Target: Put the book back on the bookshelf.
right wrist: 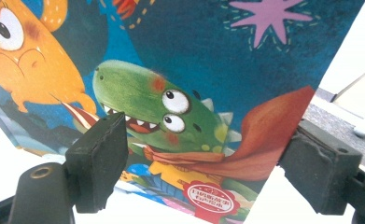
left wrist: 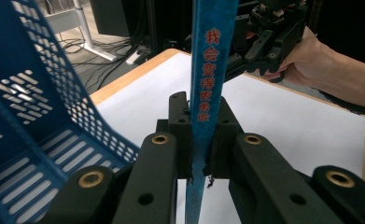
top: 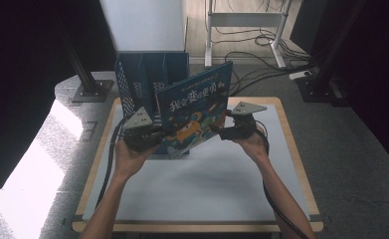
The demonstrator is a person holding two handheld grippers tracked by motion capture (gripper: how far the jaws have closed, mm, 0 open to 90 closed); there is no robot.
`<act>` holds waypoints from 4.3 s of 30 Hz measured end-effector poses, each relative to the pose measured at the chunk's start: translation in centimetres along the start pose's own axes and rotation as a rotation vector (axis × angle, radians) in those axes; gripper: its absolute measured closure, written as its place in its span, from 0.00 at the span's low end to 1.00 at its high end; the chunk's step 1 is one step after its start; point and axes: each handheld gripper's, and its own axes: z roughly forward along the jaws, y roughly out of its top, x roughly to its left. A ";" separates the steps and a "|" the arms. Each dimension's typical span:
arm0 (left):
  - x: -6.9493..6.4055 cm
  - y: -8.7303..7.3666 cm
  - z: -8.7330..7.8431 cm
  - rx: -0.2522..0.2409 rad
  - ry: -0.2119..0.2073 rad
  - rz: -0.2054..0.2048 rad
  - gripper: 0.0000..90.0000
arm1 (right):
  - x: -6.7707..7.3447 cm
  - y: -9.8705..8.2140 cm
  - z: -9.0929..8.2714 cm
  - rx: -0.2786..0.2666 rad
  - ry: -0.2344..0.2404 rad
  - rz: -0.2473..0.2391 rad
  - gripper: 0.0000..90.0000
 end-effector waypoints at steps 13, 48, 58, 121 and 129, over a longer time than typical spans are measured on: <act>1.5 -1.1 -2.0 0.009 0.044 0.021 0.92 | 1.1 1.1 3.2 0.001 0.033 0.003 0.20; 2.0 -2.4 -4.0 0.020 0.190 -0.001 0.92 | 3.7 1.7 8.8 0.012 0.061 0.038 0.76; 2.2 -3.0 -4.7 0.025 0.241 -0.010 0.89 | 4.1 2.6 10.8 0.000 0.080 0.052 0.74; 2.7 -0.6 -3.2 0.067 0.259 -0.099 0.91 | 17.3 1.0 12.9 0.069 0.392 -0.102 0.97; 2.5 -0.5 -3.0 0.046 0.267 -0.137 0.92 | 17.2 0.6 13.2 0.044 0.319 -0.126 0.99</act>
